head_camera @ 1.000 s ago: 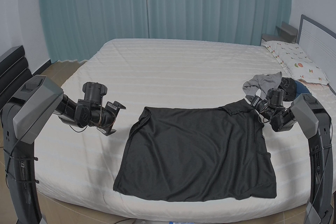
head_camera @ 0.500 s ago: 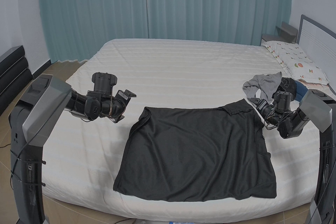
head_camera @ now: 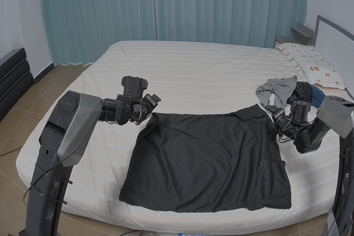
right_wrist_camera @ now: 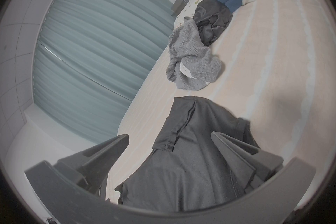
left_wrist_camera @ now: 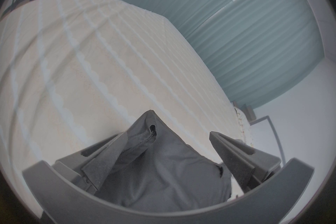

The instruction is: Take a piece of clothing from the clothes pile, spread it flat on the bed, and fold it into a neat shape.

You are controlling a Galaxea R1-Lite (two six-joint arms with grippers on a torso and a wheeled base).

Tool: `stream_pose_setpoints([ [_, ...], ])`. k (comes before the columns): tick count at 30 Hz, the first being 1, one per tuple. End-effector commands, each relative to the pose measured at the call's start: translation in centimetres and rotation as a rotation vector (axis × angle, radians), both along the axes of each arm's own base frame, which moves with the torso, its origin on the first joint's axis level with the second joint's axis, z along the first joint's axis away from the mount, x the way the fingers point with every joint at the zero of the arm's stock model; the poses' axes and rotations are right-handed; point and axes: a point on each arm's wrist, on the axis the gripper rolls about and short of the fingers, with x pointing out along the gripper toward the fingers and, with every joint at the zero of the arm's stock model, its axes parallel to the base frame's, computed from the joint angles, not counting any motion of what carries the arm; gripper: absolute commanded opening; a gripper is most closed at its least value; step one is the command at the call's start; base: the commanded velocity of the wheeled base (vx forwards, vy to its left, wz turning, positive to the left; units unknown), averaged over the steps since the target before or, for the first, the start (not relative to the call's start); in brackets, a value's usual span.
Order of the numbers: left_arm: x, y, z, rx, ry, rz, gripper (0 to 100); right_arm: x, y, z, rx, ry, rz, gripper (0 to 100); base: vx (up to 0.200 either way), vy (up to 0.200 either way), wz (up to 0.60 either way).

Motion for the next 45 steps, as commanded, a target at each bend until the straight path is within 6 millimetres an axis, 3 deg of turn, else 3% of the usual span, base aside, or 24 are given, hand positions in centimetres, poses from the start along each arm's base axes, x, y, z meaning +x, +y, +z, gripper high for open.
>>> stream_pose_setpoints([
  [1, 0.4, -0.6, -3.2, 0.029, 0.024, -0.007, 100, -0.5, 0.4, -0.4, 0.006, 0.016, 0.008, 100, 0.0, 0.0, 0.0],
  [12, 0.6, -1.2, -4.0, 0.031, -0.024, -0.026, 100, -0.9, 0.8, -0.7, 0.006, 0.017, 0.019, 100, 0.0, 0.0, 0.0],
  [17, 1.0, -1.0, -6.3, 0.111, -0.068, -0.002, 100, -1.3, 1.2, -0.9, 0.007, 0.026, 0.026, 100, 0.0, 0.0, 0.0],
  [21, 1.0, -1.1, -6.8, 0.118, -0.062, -0.007, 100, -1.5, 1.1, -1.0, 0.006, 0.009, 0.025, 100, 0.0, 0.0, 0.0],
  [22, 0.9, -1.2, -6.9, 0.122, -0.061, -0.011, 0, -1.5, 1.2, -1.0, 0.006, 0.008, 0.027, 100, 0.0, 0.0, 0.0],
  [29, 1.1, -1.0, -6.9, 0.144, -0.072, -0.004, 0, -1.6, 1.2, -1.0, 0.008, 0.011, 0.028, 100, 0.0, 0.0, 0.0],
  [33, 1.3, -0.4, -6.4, 0.184, -0.097, 0.083, 0, -1.7, 1.2, -1.2, 0.008, 0.017, 0.028, 100, 0.0, 0.0, 0.0],
  [38, 2.0, 1.6, -4.0, 0.176, -0.141, 0.138, 0, -1.8, 1.2, -1.3, 0.008, 0.02, 0.029, 100, 0.0, 0.0, 0.0],
  [45, 2.7, 4.3, -3.7, 0.179, -0.141, 0.19, 0, -1.7, 1.0, -1.6, 0.008, 0.016, 0.025, 100, 0.0, 0.0, 0.0],
])
